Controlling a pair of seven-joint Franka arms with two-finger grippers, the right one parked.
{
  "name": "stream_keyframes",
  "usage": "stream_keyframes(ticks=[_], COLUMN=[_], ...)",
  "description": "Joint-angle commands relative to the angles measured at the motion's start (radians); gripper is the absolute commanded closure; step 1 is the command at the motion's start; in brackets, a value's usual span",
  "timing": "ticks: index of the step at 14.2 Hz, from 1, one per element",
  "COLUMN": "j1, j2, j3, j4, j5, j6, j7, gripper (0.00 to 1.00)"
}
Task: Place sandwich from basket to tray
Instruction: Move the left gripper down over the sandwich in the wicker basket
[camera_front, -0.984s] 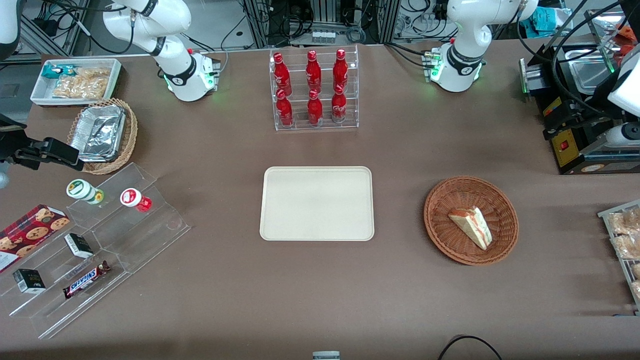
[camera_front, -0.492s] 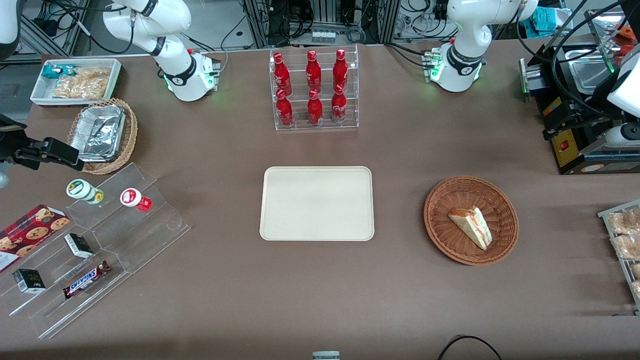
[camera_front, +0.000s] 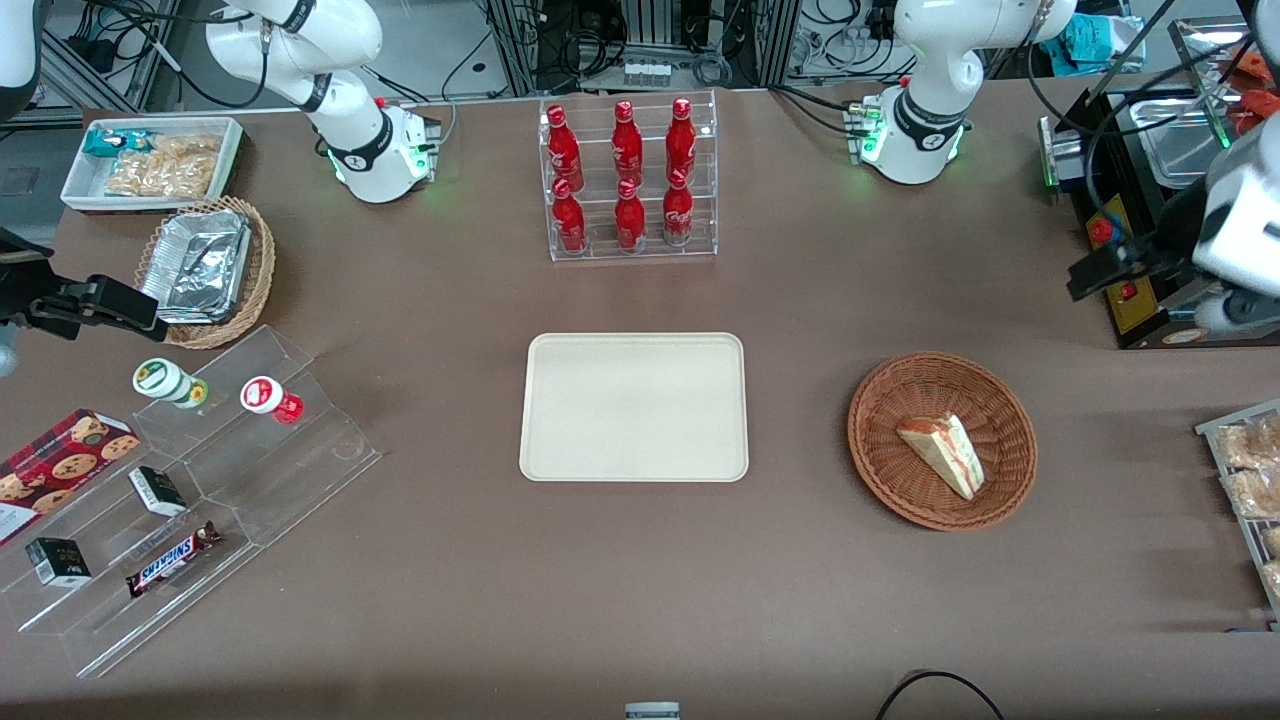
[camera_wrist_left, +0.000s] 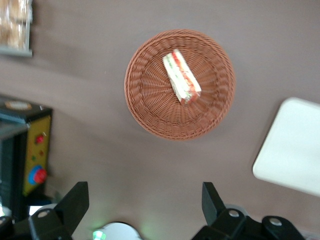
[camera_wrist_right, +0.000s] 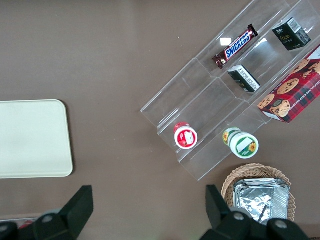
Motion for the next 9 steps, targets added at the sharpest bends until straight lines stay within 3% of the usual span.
stream_keyframes(ticks=[1, 9], j1=[-0.004, -0.039], j2=[0.107, 0.364], j3=[-0.006, -0.009], j4=[0.007, -0.010], j5=[0.005, 0.019], j6=[0.054, 0.298], j7=[-0.193, -0.461], gripper=[0.00, 0.00])
